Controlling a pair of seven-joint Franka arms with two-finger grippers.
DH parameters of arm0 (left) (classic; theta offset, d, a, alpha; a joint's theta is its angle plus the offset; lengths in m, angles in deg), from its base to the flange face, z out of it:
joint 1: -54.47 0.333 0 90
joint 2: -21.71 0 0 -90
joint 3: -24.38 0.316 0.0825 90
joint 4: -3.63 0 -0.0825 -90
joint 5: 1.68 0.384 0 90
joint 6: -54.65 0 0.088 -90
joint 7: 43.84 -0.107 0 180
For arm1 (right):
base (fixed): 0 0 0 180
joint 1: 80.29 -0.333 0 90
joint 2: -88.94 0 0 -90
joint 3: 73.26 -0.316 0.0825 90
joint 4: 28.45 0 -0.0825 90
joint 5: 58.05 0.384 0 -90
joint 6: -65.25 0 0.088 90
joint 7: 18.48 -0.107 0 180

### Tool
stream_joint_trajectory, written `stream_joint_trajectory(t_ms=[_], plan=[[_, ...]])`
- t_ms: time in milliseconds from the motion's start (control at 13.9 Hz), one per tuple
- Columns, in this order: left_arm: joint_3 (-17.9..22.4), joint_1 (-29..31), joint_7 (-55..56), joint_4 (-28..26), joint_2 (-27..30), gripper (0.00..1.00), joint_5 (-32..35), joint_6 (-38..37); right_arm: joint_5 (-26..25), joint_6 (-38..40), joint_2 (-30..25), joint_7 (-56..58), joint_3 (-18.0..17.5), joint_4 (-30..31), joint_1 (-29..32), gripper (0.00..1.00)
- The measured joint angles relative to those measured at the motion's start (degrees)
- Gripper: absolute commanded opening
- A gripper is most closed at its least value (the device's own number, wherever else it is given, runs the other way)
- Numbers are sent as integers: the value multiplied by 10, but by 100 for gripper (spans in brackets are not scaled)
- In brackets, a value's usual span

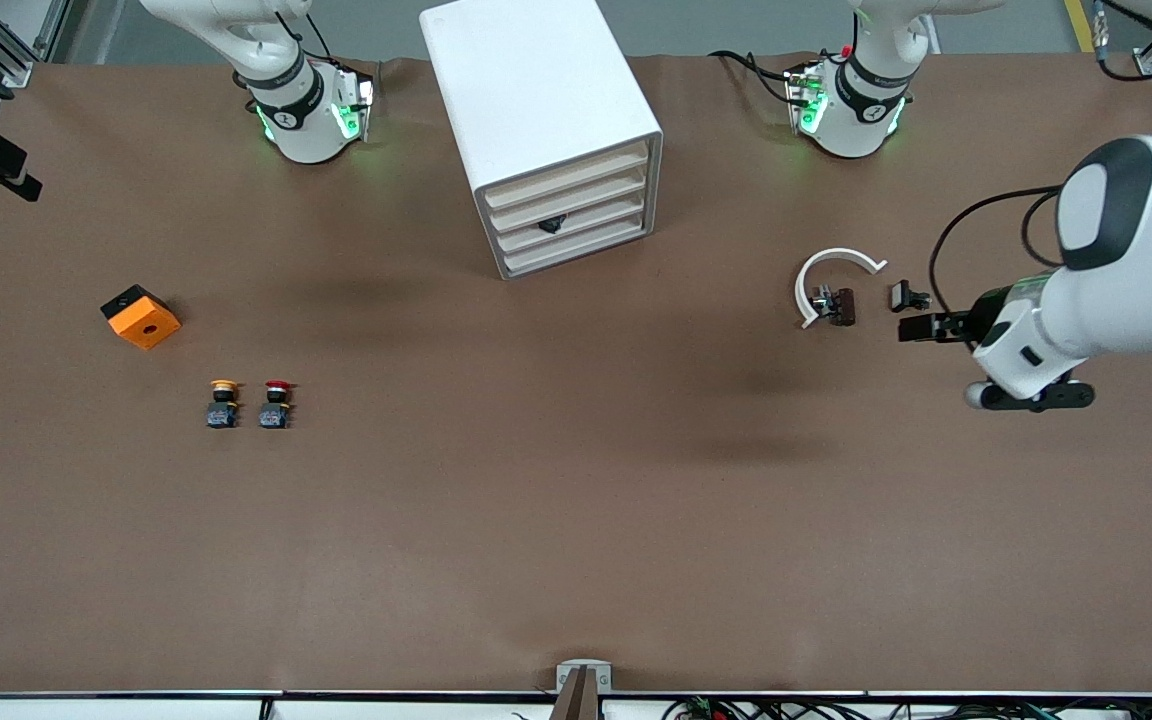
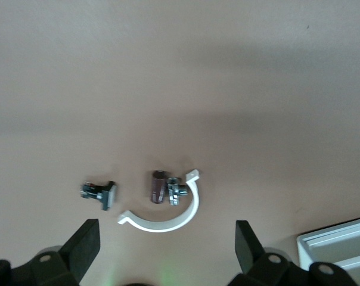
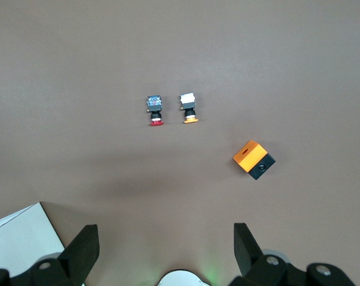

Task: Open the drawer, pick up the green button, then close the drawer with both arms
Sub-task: 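Reach the left gripper toward the white drawer cabinet, then grasp the drawer handle with the left gripper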

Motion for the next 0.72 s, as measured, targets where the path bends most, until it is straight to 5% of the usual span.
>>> stream_joint_trajectory(t_ms=[719], plan=[[-22, -139, 381, 1, -108, 100, -29, 34, 0, 0, 0, 0, -2, 1, -4, 100]])
